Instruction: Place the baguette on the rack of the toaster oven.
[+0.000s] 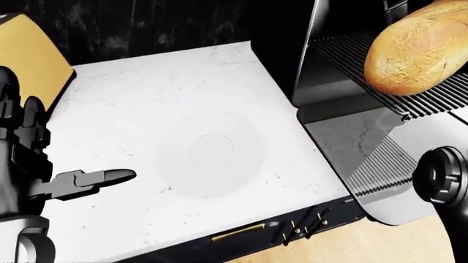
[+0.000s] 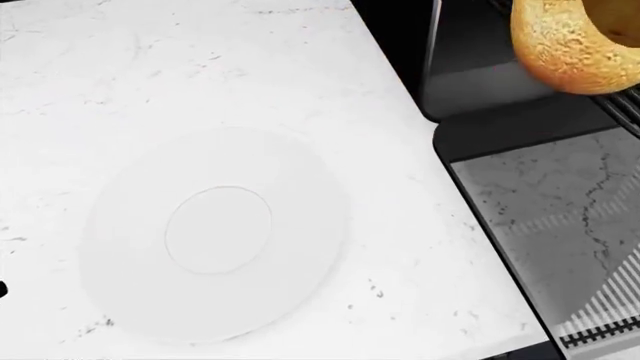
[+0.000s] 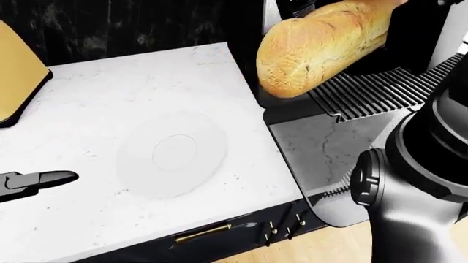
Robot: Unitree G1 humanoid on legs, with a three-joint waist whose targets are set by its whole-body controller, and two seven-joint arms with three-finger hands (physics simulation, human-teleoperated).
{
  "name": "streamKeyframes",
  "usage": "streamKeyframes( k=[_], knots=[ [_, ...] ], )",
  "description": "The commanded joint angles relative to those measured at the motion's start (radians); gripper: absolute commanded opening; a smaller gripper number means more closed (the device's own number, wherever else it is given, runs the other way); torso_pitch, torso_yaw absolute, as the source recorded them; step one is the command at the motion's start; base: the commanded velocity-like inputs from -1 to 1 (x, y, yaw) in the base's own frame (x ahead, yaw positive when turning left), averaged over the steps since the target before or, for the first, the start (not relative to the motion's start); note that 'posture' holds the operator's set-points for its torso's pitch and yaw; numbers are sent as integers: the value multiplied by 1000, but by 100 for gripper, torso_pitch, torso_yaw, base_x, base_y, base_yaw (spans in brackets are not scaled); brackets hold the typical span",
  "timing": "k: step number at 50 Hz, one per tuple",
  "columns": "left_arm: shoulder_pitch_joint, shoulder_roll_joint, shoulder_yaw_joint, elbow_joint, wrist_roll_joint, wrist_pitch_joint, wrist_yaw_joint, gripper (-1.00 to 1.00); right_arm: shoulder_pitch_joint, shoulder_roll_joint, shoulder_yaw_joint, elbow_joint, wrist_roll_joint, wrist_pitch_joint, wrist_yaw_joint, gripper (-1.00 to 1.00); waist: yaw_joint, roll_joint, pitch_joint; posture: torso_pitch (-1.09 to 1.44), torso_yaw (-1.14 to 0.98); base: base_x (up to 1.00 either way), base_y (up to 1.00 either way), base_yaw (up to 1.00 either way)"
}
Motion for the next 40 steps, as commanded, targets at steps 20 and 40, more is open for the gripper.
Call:
streamKeyframes(
  k=[20,40],
  knots=[
    [-12,16,10,-26,5,-31,-1,100,121,-191,-85,198,90,-129,-230,-100,6,-11,-29,0,0,0,0,0],
    [4,-4,-15,-12,34,-64,-2,100,281,-282,-126,416,118,-233,-487,-100,16,-27,-39,0,0,0,0,0]
  ],
)
